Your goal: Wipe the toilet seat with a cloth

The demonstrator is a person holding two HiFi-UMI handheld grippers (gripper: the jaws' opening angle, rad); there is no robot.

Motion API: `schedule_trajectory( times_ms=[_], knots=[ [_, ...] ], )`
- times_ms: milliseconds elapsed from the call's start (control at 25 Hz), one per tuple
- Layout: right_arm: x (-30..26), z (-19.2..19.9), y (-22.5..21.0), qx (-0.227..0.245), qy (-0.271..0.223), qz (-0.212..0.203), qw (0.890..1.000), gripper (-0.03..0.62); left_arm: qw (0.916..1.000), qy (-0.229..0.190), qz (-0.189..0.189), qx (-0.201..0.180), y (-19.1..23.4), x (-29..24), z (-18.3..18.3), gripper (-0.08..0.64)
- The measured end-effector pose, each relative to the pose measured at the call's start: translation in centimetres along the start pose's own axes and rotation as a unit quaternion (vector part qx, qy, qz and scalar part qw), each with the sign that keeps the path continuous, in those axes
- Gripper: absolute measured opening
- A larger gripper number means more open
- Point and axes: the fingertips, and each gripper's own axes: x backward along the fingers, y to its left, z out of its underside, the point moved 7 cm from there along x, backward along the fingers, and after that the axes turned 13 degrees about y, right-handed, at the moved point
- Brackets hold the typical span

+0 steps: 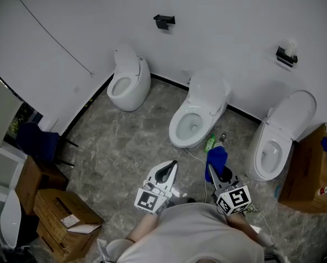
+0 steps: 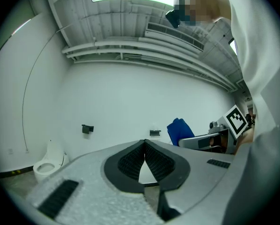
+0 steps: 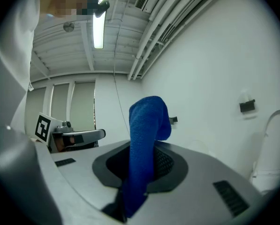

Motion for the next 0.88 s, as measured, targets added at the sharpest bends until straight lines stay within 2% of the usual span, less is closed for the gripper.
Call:
schedule_trajectory(
  times_ms=[160,320,520,720,880],
  knots=[
    [0.4,0.7,-1.7,0.001,-0.004,-0.003,1.000,0.057,0.9998,0.009,-0.013,-0.010,-0.2,-1.0,0.1,0.005],
    [-0.2,1.2,-3.5,0.005,0.009,0.012,1.000,0.057,0.9995,0.007,-0.027,-0.017,0.2,-1.9,0.0,0.005],
    [-1.9,1.4,-3.8,0.015,0.013,0.017,1.000,0.057,0.9992,0.016,-0.035,-0.015,2.0,-2.3,0.5,0.004],
    [-5.7,1.6,-4.8,0.001,0.025,0.025,0.999,0.057,0.9993,0.020,-0.031,-0.002,5.5,-4.3,1.0,0.005],
    [-10.8,0.8,-5.2,-0.001,0.037,0.025,0.999,0.057,0.9995,0.014,-0.015,0.025,10.9,-6.8,1.6,0.005]
  ],
)
